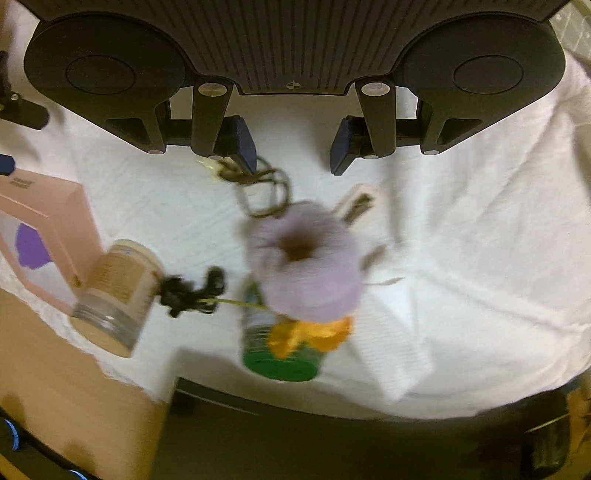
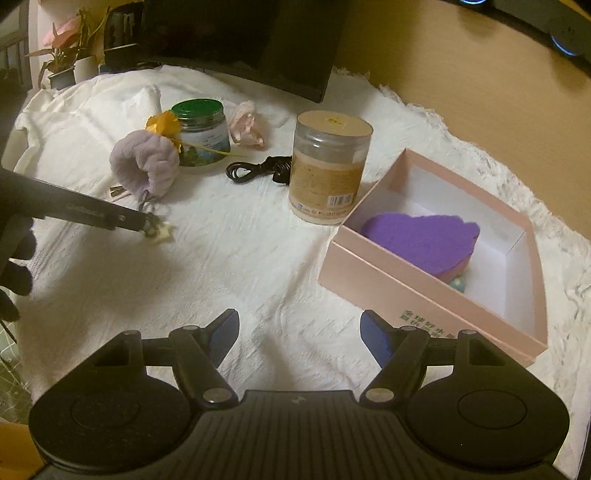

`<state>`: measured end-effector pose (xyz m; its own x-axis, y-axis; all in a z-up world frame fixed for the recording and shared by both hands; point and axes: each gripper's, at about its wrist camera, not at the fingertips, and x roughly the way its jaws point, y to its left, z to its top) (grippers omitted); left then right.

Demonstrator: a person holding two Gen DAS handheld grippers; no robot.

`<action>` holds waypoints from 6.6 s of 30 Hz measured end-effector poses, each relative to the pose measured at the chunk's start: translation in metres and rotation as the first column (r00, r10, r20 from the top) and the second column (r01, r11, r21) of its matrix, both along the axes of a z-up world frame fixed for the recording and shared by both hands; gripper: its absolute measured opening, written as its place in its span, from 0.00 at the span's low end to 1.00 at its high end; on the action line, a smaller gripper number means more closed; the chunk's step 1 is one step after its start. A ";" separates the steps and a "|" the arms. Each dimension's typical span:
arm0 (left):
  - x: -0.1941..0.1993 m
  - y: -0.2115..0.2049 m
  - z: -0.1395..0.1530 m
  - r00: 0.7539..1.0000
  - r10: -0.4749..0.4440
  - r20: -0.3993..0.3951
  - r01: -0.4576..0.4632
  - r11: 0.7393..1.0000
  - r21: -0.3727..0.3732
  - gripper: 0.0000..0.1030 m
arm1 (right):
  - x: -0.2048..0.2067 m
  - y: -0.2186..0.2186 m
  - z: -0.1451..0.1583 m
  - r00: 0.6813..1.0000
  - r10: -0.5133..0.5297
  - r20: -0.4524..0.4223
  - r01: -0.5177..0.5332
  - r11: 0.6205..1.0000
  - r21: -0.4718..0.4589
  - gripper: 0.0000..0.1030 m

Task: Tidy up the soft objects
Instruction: 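Move the left tool to the lavender fuzzy scrunchie and grasp it, then grasp the keychain with star charm in the right tool while left holds scrunchie, then carry scrunchie and keychain into the pink box and open both tools, then move the left tool to the small hair clip and grasp it, then grasp the orange flower with the right tool while left holds the clip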

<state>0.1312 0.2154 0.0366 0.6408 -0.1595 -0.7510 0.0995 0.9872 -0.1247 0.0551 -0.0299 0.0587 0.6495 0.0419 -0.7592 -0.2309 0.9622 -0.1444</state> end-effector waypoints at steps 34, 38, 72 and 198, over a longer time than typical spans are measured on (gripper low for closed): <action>-0.002 -0.005 0.033 0.978 -0.045 0.202 0.074 0.988 -0.138 0.46 | -0.016 -0.011 -0.024 0.996 -0.072 -0.057 0.074 0.997 0.034 0.73; 0.035 0.026 0.030 0.980 0.131 0.149 -0.097 0.971 -0.218 0.46 | -0.018 -0.005 -0.022 0.997 -0.049 -0.052 0.051 0.998 0.025 0.73; 0.005 0.051 0.022 0.998 -0.048 0.034 0.057 0.945 -0.323 0.31 | 0.058 0.068 -0.010 0.971 0.228 -0.073 -0.216 0.966 0.141 0.10; -0.040 0.040 0.005 0.998 0.059 0.001 -0.058 0.988 -0.144 0.23 | 0.031 0.069 -0.025 0.921 0.369 -0.123 -0.339 0.916 0.213 0.18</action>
<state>0.0912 0.2556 0.0420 0.6558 -0.2278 -0.7197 0.0432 0.9631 -0.2655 0.0864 0.0386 0.0332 0.4391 0.3958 -0.8066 -0.5665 0.8188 0.0933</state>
